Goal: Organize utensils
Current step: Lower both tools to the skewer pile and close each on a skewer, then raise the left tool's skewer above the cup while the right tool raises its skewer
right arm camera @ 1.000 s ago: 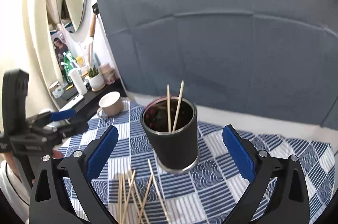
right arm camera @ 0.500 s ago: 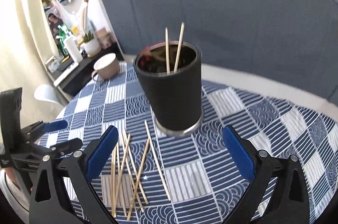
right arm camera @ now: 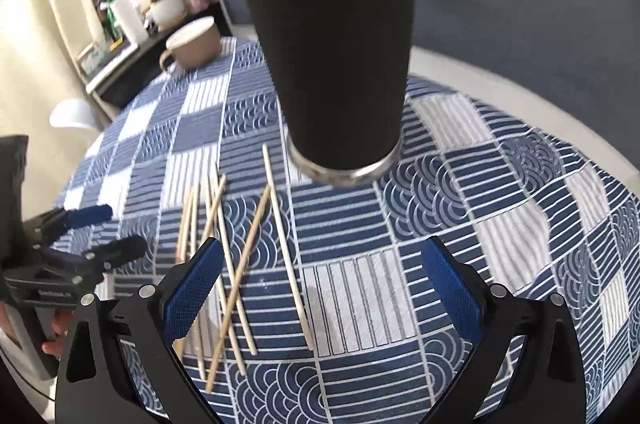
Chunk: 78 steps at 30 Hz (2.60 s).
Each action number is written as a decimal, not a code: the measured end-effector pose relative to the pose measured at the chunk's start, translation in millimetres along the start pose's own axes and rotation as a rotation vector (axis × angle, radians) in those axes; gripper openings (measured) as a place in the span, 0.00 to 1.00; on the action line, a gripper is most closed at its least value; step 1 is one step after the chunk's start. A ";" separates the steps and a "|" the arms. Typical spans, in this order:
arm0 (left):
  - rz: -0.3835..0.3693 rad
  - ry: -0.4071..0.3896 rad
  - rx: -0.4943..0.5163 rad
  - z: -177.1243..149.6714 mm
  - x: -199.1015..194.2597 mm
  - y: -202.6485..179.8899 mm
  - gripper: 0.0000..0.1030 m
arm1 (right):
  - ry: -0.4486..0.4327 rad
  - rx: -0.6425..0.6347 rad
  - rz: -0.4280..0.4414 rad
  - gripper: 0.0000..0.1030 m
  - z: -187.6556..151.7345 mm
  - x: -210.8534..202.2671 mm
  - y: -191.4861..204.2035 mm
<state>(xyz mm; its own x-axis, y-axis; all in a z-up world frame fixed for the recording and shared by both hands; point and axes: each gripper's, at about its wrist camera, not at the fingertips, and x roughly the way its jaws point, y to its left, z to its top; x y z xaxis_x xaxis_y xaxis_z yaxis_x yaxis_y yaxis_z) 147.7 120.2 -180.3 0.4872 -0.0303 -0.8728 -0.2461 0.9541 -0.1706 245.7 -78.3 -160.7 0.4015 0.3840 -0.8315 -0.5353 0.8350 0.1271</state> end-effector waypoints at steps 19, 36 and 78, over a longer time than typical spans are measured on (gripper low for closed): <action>0.144 0.129 -0.054 -8.4 30.9 1.9 0.94 | 0.156 -0.093 -0.084 0.94 -10.4 67.8 6.6; 0.189 0.186 -0.150 17.6 52.9 3.5 0.94 | 0.165 -0.088 -0.082 0.94 -7.3 68.8 7.0; 0.153 0.317 -0.221 32.6 38.1 21.5 0.04 | 0.388 -0.029 -0.101 0.08 20.8 71.5 6.4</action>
<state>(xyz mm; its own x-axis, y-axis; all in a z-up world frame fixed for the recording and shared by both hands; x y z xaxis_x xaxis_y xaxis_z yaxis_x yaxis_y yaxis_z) 188.3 149.3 -202.3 0.1578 -0.0163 -0.9873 -0.4865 0.8688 -0.0921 286.4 -37.3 -208.1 0.1458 0.1188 -0.9822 -0.5302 0.8475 0.0238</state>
